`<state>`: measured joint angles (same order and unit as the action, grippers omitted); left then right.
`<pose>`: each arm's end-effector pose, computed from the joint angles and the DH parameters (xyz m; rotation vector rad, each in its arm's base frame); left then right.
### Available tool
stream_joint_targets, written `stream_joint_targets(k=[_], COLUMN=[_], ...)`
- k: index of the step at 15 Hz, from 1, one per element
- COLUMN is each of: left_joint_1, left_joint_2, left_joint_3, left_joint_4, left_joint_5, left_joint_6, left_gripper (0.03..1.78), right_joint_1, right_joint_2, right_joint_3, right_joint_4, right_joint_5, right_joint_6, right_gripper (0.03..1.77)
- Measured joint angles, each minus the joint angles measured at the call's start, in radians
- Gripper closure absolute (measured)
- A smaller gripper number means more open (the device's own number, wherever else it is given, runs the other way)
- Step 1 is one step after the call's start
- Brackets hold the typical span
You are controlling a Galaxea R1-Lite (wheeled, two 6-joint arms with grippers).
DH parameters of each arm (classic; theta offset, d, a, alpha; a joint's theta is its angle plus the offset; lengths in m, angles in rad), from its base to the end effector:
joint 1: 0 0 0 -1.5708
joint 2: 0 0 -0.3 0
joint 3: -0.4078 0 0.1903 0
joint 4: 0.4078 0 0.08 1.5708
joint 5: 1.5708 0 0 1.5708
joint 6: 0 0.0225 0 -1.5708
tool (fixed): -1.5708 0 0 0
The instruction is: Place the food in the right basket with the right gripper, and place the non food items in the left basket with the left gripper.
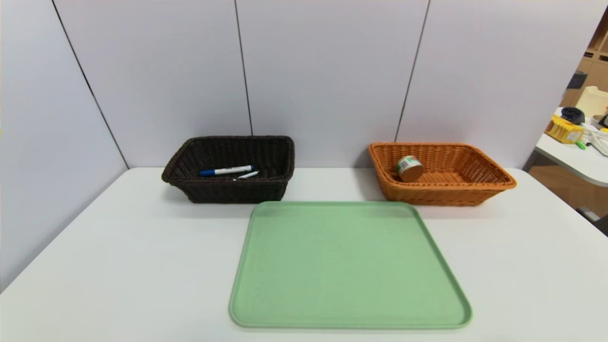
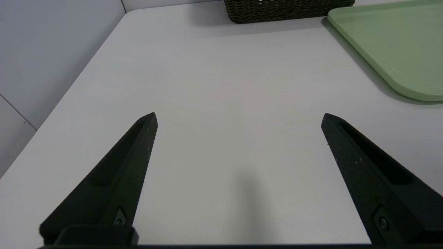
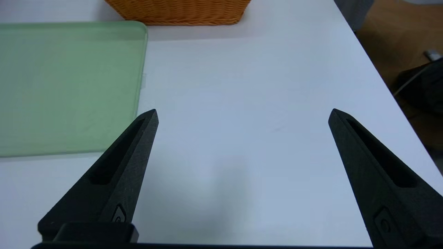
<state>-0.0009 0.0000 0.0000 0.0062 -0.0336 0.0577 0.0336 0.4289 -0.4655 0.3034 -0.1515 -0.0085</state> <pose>-0.0228 -0.0007 0.0748 0.0576 0.0052 -0.0347 -0.0023 -0.0035 0.1796 -0.0331 0.2663 -0.1161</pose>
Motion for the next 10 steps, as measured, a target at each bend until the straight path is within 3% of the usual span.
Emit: stream_joint_targets(k=[5,8,10], left_joint_1=[0.0,0.0,0.0], left_joint_2=[0.0,0.0,0.0], left_joint_3=[0.0,0.0,0.0], left_joint_4=[0.0,0.0,0.0], left_joint_5=[0.0,0.0,0.0], left_joint_6=[0.0,0.0,0.0], left_gripper=[0.12,0.12,0.12], right_joint_1=[-0.029,-0.036,-0.037], right_joint_2=[-0.28,-0.384,-0.413], right_joint_3=[0.217,0.351,0.424], right_joint_4=[-0.04,-0.205,-0.36], right_joint_5=[-0.012,-0.006,0.068], right_joint_6=[-0.054,-0.116,-0.149], right_gripper=[0.11,0.11,0.11])
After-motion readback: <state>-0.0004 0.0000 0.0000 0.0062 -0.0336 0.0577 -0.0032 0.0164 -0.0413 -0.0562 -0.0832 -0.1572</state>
